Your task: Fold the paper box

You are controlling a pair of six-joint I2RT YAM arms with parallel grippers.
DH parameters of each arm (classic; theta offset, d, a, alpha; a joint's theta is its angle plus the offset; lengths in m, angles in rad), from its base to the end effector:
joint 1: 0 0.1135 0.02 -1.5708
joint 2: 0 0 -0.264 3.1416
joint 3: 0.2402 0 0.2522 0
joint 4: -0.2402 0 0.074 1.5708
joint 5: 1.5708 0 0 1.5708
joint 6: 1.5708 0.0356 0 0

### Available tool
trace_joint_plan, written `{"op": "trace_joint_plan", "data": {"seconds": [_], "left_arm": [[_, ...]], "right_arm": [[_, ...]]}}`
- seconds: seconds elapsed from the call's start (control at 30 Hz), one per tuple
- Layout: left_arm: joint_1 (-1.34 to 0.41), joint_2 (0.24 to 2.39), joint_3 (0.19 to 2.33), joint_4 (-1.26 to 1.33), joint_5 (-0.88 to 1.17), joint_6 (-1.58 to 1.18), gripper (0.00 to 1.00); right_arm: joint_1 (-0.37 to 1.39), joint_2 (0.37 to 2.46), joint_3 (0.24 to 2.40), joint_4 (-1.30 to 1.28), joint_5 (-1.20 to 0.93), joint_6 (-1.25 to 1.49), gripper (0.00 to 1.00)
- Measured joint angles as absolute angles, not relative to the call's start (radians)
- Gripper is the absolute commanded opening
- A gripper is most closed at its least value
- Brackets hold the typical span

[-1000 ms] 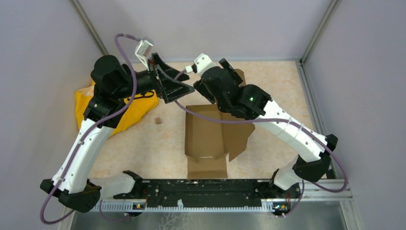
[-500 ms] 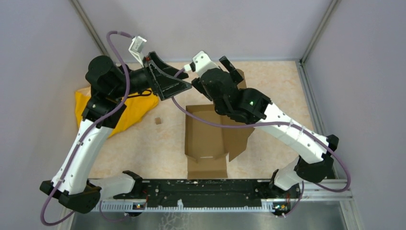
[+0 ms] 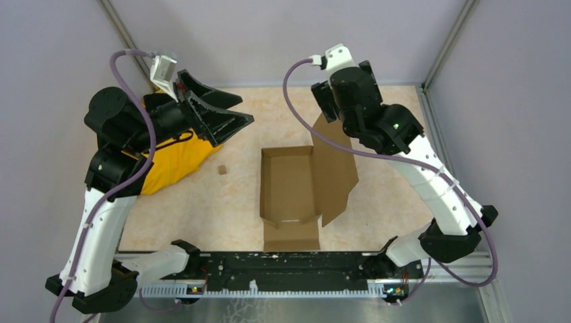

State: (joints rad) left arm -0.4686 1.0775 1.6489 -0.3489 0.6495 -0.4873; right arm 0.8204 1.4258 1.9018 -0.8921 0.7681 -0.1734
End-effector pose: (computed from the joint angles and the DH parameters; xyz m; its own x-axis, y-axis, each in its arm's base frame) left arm 0.1405 -0.0953 0.5516 -0.2409 -0.2960 -0.9243 0.8750 0.3458 -0.3388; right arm 0.1976 0.1756 0.5000 -0.2555 -0.4560 -0.8525 -0.1389 0.8899 -0.4344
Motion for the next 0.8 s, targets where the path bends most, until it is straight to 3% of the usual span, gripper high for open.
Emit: {"op": "trace_joint_plan", "data": {"seconds": [0.27,0.5,0.8], "left_arm": [[-0.468,1.124,1.56,-0.497,0.271,-0.327,0.99],[-0.468,1.315,1.364,-0.559,-0.098,-0.236,0.99],[-0.464,1.368,1.257,-0.562,-0.204,-0.213,0.99]], "right_arm": [[0.673,1.391,1.908,-1.065,0.513,-0.024,0.83],[0.531,1.372,1.863,-1.128,0.323,0.076,0.83],[0.432,1.349,1.666,-1.074,0.114,0.113,0.82]]}}
